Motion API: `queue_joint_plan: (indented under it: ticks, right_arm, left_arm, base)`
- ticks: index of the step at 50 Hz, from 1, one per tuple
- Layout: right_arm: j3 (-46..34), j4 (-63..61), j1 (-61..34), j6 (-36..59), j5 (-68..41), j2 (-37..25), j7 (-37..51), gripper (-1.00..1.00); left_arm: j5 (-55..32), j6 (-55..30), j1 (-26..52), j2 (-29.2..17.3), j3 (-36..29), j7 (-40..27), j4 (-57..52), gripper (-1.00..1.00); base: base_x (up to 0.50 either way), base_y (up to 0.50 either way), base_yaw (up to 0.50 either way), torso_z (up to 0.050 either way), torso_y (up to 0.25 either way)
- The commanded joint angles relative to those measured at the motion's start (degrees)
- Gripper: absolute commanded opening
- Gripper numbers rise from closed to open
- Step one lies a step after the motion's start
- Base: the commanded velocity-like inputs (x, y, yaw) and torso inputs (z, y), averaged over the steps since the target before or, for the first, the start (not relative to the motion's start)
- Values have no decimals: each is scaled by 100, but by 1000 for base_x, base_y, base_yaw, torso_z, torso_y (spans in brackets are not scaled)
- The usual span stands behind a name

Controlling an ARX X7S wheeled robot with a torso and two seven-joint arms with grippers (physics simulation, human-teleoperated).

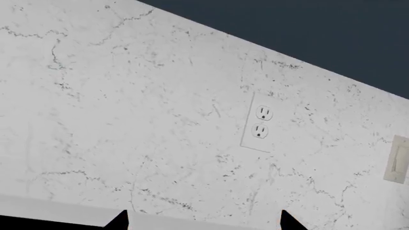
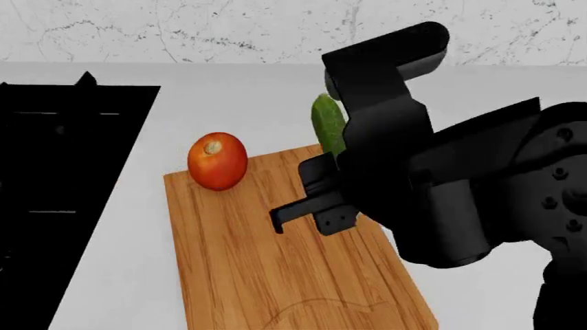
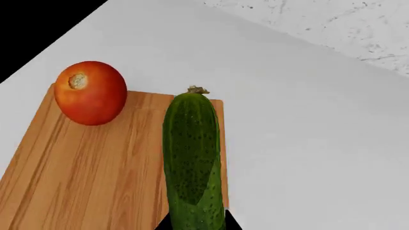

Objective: Pick the vegetables from the sink and place them on the cutting board.

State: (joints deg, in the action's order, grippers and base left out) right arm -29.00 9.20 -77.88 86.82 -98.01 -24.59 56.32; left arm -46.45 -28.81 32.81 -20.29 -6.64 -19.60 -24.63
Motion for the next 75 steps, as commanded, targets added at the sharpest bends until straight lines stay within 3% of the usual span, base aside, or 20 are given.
queue_joint_plan:
  ticks: [1,15,43,44,53,65,75]
  right_arm:
    - [-392,800,-262,-42,-997,148,234,-100]
    - [-623,720,179,-202,-523,116,-455,-100]
    - [-896,675,439,-528,-179,1,-1008,-100]
    - [-906,629,410,-525,-159,-10,-1002,100]
    - [-920,595,227,-610,-52,-61,-1072,100]
    - [-631,-28,-496,-704,-453,-176,-528,100]
    - [-820,-1486,321,-1973,1790,-697,-1858,100]
  left_arm:
    - [-98,47,-47,-78,142,-63,-84,100]
    - [-107,76,-76,-93,113,-61,-86,100]
    - [-112,124,-88,-110,48,-58,-39,100]
    - [-130,108,-72,-112,46,-63,-38,100]
    - [-113,140,-93,-119,18,-52,-36,100]
    - [-161,131,-105,-138,3,-69,-66,100]
    - [86,283,-92,-80,-171,18,-13,100]
  base:
    - [0,0,0,0,0]
    - [0,0,0,0,0]
    - [0,0,0,0,0]
    - [0,0,0,0,0]
    - [0,0,0,0,0]
    - [0,0,0,0,0]
    - [0,0,0,0,0]
